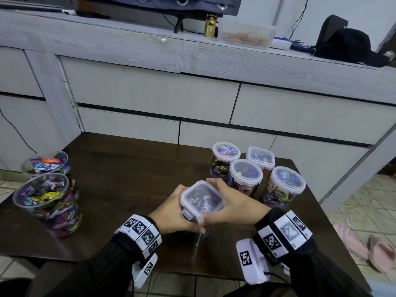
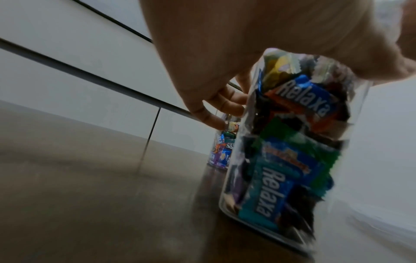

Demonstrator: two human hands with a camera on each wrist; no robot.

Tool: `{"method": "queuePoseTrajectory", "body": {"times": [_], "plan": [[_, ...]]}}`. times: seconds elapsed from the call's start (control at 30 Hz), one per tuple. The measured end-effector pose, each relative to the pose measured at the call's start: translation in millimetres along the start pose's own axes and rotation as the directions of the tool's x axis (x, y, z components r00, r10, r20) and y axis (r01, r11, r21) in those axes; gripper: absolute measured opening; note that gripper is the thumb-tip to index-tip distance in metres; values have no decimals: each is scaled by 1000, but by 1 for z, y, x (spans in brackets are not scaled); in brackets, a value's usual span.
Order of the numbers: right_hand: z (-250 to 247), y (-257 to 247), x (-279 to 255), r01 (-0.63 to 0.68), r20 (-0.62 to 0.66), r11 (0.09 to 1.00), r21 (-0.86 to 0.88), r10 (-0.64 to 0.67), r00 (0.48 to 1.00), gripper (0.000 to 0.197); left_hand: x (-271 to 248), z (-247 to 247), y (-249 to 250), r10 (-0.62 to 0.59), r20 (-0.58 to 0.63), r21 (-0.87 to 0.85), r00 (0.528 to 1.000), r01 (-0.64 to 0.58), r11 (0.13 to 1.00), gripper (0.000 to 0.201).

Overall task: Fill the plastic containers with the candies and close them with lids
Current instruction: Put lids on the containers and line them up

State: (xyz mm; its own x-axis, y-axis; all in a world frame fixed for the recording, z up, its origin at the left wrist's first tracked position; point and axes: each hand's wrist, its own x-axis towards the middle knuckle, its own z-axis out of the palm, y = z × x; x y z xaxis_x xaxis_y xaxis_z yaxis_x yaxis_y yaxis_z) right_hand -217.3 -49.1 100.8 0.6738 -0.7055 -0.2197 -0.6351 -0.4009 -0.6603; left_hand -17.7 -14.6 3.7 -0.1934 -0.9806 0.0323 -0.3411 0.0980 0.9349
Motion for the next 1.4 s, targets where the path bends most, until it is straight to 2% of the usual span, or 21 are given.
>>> {"method": "queuePoseTrajectory", "body": {"times": [0.1,0.17,0.23,0.37,0.5,0.57,0.67,0.8,0.93,1.03,1.17,1.23,1.27,1.33,1.4], "plan": [[17,-3,6,-33,-122,999,-15,31,992,126,-2,13,-3,19,-52,-69,998,-23,997,97],[24,-3,9,-51,-189,998,-24,45,981,129,-4,21,-8,16,-64,-153,998,-26,988,101],[23,-1,13,-57,-194,998,-16,52,980,129,-4,24,-12,5,-80,-181,997,-19,983,102],[13,2,15,-30,-131,999,-20,27,991,120,-2,26,-13,3,-109,-190,994,-24,982,100],[1,5,12,19,-33,999,-35,-20,999,101,-1,19,-11,20,-29,-47,999,-21,999,95],[-3,8,9,47,-17,994,-95,-49,999,93,-1,15,-12,23,-13,-2,1000,-23,1000,93],[4,9,6,85,-49,976,-199,-97,994,91,0,13,-13,28,-5,41,1000,-28,999,89],[17,11,7,110,-154,963,-246,-150,977,88,0,15,-15,48,-27,68,998,-47,997,88],[15,7,6,109,-149,941,-320,-163,975,86,2,15,-19,40,-37,55,999,-38,998,89],[16,0,2,76,-126,876,-476,-153,980,80,4,14,-20,42,-32,61,999,-39,997,89],[23,-8,-11,103,-148,728,-678,-273,951,65,6,6,-23,18,49,137,999,-24,990,98],[30,-9,-14,114,-126,667,-736,-301,945,64,5,-1,-27,-66,104,304,992,31,952,100],[32,-9,-14,105,-131,654,-749,-302,944,64,4,-6,-29,-129,113,429,985,69,901,100],[36,-6,-12,77,-159,642,-763,-301,940,62,1,-16,-37,-273,93,685,957,138,715,105],[37,-3,-6,53,-189,637,-769,-307,933,61,-3,-24,-45,-384,53,815,922,182,549,105]]}}
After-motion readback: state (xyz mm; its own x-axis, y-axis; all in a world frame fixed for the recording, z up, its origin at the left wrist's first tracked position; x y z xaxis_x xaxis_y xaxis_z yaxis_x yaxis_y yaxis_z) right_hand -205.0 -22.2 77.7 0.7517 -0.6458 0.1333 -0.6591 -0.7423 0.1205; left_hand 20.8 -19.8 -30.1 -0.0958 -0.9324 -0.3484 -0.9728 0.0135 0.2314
